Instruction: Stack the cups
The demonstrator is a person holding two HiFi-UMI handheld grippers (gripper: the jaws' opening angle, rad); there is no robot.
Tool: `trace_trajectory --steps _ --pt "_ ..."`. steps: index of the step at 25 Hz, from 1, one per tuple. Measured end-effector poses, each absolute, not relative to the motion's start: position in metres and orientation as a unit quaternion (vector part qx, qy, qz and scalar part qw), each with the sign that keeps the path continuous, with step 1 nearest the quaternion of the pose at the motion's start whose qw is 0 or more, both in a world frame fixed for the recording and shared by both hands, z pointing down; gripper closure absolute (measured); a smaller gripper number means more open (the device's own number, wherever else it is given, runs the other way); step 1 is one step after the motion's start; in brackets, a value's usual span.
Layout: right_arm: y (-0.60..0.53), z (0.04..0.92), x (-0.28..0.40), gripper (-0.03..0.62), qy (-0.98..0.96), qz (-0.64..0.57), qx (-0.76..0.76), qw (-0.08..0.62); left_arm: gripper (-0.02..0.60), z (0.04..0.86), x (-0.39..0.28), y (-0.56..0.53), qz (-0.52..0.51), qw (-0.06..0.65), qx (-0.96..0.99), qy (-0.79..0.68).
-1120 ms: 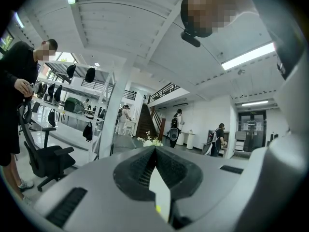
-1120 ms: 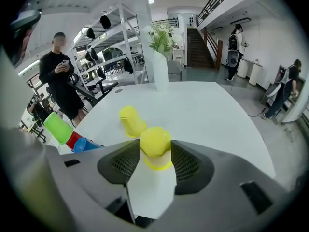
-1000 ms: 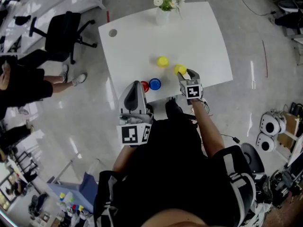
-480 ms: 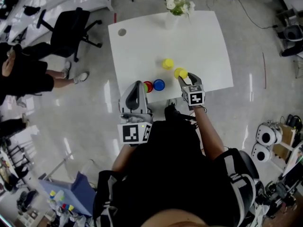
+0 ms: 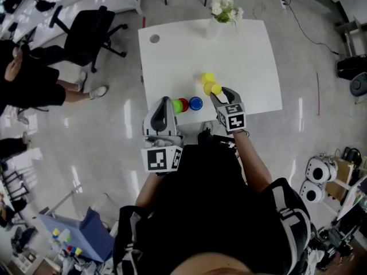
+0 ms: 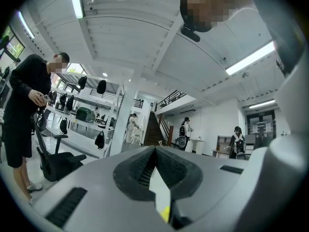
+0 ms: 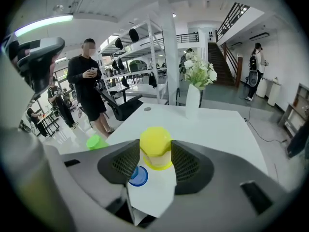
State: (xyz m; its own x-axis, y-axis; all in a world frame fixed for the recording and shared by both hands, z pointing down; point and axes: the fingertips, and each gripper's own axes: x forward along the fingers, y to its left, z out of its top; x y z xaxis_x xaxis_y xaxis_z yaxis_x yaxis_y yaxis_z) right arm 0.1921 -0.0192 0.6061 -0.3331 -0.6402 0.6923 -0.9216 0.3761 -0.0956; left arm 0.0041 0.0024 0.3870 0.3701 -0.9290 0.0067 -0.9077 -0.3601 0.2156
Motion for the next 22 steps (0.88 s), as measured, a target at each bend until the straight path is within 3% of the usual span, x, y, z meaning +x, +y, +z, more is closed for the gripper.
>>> trace_trajectory --steps 22 --pt "-0.013 0.596 0.106 0.375 -0.824 0.229 0.422 0.299 0.561 0.389 -0.055 0.01 -0.064 0.085 0.793 -0.6"
